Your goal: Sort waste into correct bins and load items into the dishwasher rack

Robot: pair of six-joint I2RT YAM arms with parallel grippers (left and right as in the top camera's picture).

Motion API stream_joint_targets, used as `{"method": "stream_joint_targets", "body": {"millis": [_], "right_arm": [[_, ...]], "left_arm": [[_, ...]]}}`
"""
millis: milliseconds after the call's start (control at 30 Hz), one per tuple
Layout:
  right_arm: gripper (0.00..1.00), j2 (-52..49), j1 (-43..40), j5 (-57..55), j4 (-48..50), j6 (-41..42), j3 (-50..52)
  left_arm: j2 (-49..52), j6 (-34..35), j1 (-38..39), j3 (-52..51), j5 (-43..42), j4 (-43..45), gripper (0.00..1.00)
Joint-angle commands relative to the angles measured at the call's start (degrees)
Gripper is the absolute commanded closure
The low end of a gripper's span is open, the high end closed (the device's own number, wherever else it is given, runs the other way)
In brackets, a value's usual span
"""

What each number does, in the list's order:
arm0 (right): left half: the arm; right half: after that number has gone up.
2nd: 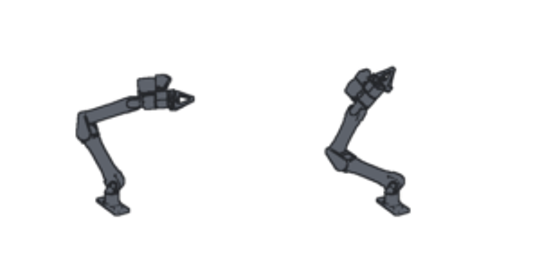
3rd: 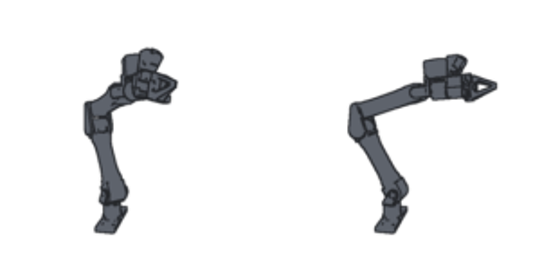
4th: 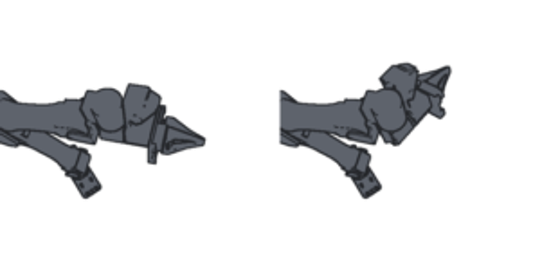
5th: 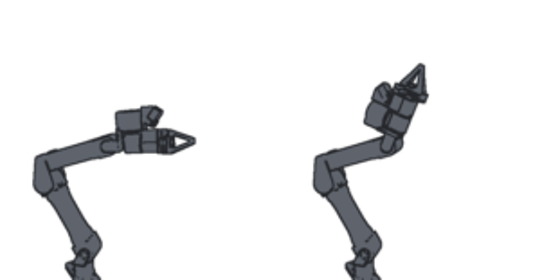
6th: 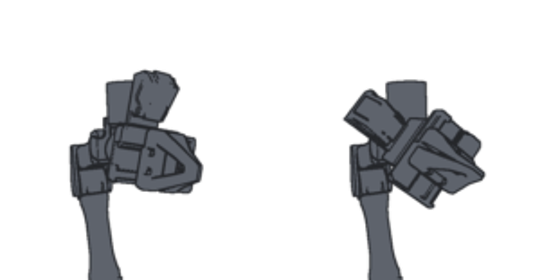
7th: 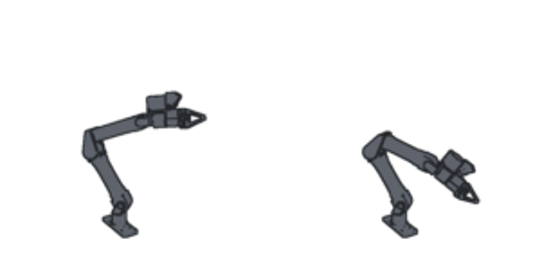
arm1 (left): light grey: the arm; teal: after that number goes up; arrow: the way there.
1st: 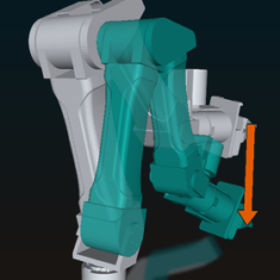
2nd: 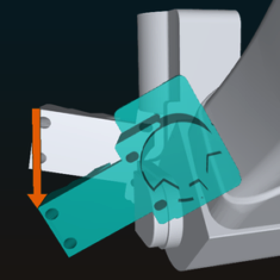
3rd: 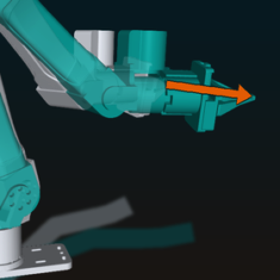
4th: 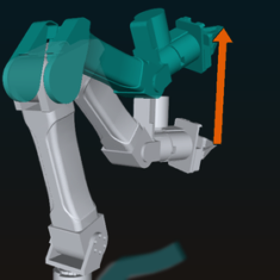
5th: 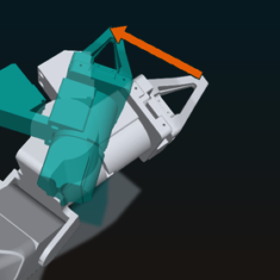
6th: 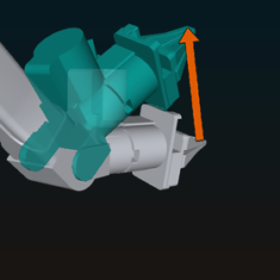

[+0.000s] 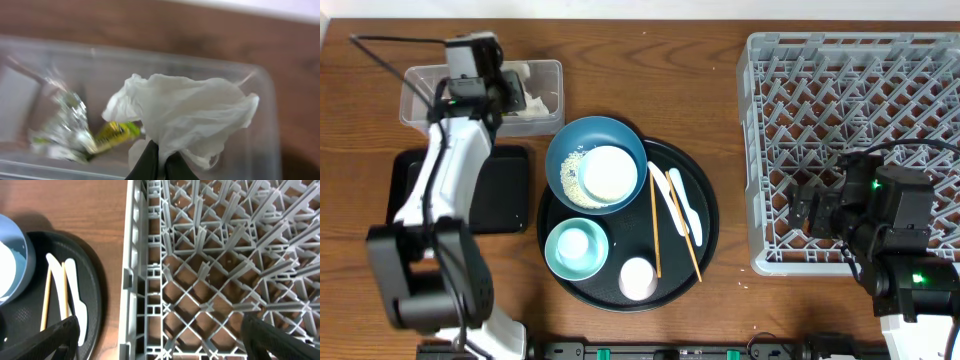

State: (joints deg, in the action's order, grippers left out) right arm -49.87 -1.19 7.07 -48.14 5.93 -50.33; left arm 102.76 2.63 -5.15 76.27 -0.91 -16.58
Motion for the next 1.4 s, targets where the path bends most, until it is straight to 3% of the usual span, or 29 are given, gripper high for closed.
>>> {"method": "stream_joint_targets", "body": {"millis": [0, 67, 100, 600, 833, 867, 1000, 1167, 1367], "right_arm": [[0.01, -0.02, 0.83, 0.46, -0.52, 0.85, -0.98], [0.01, -0.02, 0.83, 0.46, -0.52, 0.87, -0.98], [0.01, -0.02, 0.83, 0.46, -0.5, 0.85, -0.98], [0.01, -0.02, 0.83, 0.46, 0.48, 0.87, -0.98], [0.01, -0.02, 0.83, 0.46, 0.52, 0.87, -0.98], [0.01, -0.02, 0.83, 0.46, 0.55, 0.87, -0.98], [0.01, -0.02, 0.83, 0.48, 1.01, 0.72, -0.98], [0.01, -0.02, 0.83, 1.29, 1.7, -3.04, -1.01], [0.06, -0.28, 1.03, 10.95, 4.63, -7.87, -2.49]], "left_arm": [[1.64, 4.26, -0.24, 0.61, 0.2, -0.81, 0.88], [1.73, 5.18, -0.24, 0.61, -0.11, -1.29, 0.76], [1.66, 5.18, -0.24, 0.61, -0.11, -1.36, 0.75], [1.16, 5.18, 0.24, 0.63, -0.13, -17.55, 0.71], [-0.24, 5.16, 0.24, 0.72, -0.13, -16.72, 0.71], [-0.96, 5.16, 0.24, 0.76, -0.13, -16.48, 0.69], [-4.76, 5.16, 0.24, 1.01, -0.11, -15.06, 0.43], [-11.19, 5.2, 0.24, 1.01, -0.13, -17.4, 0.32], [-17.7, 9.99, 0.17, 1.01, -0.11, -31.23, 0.23]]}}
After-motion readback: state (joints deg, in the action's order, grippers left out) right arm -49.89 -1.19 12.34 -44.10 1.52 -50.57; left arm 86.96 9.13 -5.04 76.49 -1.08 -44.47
